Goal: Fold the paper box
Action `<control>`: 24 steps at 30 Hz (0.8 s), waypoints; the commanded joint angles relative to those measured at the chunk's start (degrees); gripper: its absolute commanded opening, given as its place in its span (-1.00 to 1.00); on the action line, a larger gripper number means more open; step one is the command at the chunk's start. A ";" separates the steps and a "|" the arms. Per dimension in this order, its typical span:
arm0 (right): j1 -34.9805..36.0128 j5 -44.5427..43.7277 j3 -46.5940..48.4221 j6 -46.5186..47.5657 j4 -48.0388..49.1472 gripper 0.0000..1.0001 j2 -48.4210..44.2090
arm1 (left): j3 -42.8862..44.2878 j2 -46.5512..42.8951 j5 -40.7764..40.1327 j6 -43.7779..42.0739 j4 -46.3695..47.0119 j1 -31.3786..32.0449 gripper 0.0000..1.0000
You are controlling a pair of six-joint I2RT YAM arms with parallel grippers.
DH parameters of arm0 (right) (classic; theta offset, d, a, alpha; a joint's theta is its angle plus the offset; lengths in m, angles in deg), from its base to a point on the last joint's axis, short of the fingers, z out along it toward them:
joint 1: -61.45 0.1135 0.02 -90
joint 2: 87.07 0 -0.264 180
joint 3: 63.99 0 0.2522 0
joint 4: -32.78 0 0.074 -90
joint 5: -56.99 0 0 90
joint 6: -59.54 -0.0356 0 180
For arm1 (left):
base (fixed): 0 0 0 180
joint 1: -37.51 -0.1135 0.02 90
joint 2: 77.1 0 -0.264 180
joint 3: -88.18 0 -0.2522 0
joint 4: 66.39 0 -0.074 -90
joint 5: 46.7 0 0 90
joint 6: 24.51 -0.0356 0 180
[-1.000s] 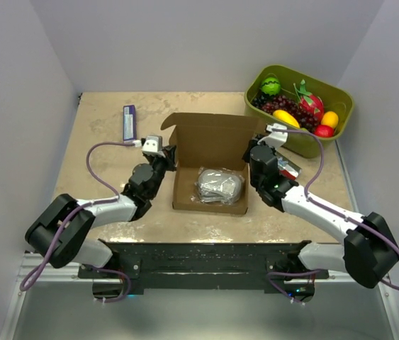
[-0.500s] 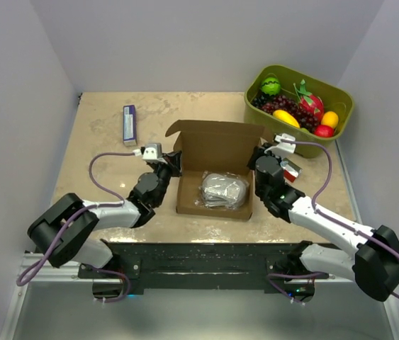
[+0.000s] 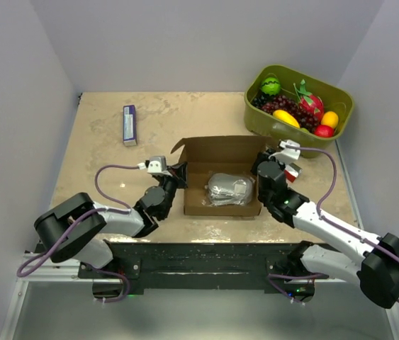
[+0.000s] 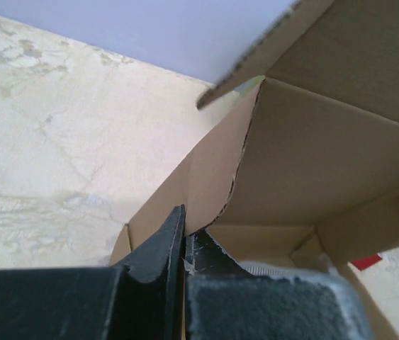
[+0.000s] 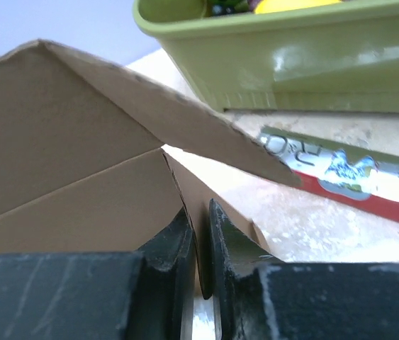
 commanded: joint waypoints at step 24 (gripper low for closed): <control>1.45 15.85 4.93 -7.05 -40.61 0.60 -13.64 | -4.15 3.20 -10.85 -1.25 -20.85 5.07 -1.00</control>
